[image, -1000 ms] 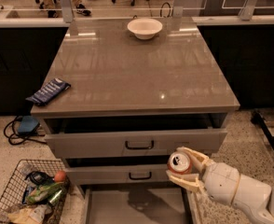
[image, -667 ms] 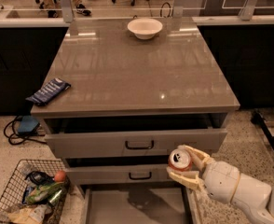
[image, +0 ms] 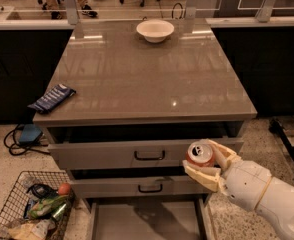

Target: Pick coke can from bottom drawer and place on counter

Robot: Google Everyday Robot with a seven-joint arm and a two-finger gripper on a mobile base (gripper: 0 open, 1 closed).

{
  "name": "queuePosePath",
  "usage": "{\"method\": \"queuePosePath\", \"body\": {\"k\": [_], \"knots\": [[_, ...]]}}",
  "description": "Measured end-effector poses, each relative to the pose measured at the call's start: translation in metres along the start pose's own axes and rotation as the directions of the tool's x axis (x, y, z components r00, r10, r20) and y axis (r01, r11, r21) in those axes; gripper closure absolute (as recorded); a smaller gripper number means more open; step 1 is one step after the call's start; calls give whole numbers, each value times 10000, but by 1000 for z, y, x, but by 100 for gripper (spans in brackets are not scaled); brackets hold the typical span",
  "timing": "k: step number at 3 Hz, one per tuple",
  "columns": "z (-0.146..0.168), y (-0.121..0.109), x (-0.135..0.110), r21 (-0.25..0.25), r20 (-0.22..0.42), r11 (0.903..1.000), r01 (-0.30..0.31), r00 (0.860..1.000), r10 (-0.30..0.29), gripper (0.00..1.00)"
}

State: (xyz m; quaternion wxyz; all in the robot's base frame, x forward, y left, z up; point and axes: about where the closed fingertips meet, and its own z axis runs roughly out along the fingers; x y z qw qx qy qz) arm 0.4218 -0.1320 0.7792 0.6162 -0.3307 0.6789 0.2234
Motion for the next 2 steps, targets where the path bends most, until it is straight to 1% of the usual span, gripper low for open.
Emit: {"method": "queuePosePath", "body": {"k": [1,2], "knots": [[-8,-7,-37,695,-127,9971,296,9995,-288,100],[-12,-24,-67,1128,15,9930,359,9993,-363,100]]}}
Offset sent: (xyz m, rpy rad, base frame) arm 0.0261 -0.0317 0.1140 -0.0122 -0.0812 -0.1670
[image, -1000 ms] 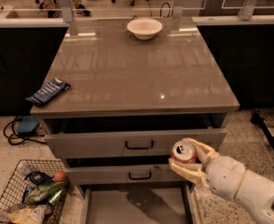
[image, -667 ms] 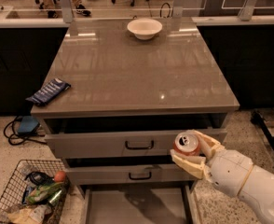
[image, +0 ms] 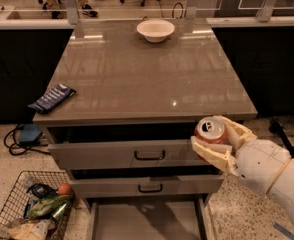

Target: Pick coke can from bottom drawer and place on counter

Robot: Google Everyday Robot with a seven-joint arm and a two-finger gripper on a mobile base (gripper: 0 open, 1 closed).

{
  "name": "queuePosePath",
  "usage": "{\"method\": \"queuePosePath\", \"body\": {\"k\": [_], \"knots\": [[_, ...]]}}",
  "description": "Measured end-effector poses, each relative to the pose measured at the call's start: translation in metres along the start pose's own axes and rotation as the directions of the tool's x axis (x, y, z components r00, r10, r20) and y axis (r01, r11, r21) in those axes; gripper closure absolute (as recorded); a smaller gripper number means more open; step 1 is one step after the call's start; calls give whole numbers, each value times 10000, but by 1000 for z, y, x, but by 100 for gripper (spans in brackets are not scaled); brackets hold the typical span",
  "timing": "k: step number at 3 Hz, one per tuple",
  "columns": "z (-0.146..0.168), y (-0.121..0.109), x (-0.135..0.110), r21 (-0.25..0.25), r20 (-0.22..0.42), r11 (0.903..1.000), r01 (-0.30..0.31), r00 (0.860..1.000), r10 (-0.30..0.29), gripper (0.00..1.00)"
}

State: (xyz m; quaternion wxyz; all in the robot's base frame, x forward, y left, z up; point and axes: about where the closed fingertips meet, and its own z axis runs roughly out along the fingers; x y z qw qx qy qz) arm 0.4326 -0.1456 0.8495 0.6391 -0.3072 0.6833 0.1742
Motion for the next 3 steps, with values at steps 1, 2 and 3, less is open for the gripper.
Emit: {"method": "queuePosePath", "body": {"k": [1,2,3], "knots": [[6,-19,-34,319,231,9994,138,9996,-146,100],[20,-39,-66,475,386,9984,313,9987,-332,100],[40,-62,-88,480,420,9984,297,9986,-317,100]]}}
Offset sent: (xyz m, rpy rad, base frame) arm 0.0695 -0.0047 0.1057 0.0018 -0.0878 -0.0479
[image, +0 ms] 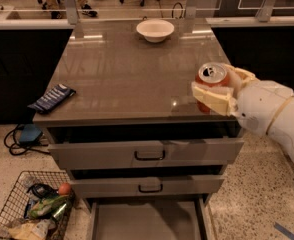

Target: Pick coke can from bottom drawer and place on counter

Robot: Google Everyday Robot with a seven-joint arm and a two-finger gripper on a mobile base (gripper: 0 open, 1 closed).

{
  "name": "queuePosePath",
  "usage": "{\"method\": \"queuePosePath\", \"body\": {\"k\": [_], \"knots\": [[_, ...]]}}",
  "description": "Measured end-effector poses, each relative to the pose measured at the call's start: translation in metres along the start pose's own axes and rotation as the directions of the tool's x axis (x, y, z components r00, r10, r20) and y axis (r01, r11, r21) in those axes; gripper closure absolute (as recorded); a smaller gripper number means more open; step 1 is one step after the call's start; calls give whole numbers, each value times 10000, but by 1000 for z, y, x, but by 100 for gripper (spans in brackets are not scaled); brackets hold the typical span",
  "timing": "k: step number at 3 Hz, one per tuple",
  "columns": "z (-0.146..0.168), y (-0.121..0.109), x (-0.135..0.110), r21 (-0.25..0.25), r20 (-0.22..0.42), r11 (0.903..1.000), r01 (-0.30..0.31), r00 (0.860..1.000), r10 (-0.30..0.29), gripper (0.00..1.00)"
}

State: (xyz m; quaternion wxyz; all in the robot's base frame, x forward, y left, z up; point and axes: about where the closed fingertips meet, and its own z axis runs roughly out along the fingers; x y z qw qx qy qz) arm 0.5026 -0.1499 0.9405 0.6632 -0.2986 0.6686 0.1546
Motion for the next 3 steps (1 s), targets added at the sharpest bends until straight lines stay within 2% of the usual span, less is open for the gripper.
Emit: {"method": "queuePosePath", "body": {"k": [1,2,3], "knots": [[27,-29,-3,-200,-44,9985,-507,9987,506,100],[65,-63,12,-470,-238,9888,-1417,9898,1408,100],[127,-77,34,-1234,-505,9687,-2154,9763,2107,100]]}}
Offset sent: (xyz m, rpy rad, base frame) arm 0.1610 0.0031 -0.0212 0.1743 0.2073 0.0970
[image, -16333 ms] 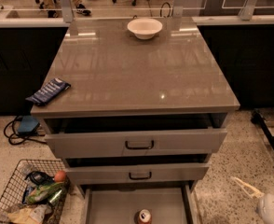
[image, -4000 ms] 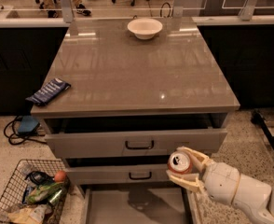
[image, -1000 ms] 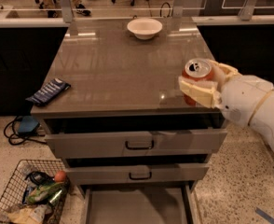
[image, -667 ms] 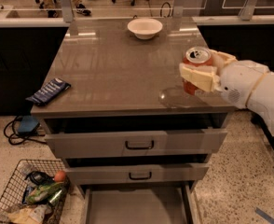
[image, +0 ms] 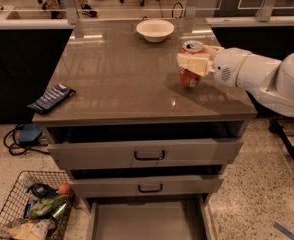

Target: Pick coke can from bottom drawer and place on counter

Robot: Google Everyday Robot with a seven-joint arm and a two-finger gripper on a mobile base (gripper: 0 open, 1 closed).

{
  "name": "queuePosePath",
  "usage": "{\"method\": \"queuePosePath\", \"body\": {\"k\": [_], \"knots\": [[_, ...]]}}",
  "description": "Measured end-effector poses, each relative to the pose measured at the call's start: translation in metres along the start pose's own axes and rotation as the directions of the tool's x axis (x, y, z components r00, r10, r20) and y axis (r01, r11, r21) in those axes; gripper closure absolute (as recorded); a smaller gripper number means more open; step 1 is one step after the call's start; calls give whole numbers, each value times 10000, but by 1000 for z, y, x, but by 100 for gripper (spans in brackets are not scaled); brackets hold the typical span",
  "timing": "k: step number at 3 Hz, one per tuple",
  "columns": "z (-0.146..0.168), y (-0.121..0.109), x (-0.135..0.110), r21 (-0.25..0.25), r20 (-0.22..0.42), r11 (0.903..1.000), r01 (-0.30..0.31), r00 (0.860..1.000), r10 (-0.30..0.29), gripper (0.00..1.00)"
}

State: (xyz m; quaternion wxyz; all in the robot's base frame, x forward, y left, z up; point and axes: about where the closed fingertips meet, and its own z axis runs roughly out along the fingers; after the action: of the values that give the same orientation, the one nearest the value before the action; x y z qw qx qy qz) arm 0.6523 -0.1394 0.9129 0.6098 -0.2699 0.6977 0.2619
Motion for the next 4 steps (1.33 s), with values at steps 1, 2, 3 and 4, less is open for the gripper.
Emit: {"method": "queuePosePath", "body": {"k": [1,2,3,4], "knots": [[28,-6,7,-433,-62,9989,-196,9998,193,100],[56,-10,11,-898,-106,9956,-254,9996,245,100],[72,-14,11,-1185,-113,9926,-268,9996,256,100],[77,-16,13,-1281,-107,9915,-233,9997,221,100]]}}
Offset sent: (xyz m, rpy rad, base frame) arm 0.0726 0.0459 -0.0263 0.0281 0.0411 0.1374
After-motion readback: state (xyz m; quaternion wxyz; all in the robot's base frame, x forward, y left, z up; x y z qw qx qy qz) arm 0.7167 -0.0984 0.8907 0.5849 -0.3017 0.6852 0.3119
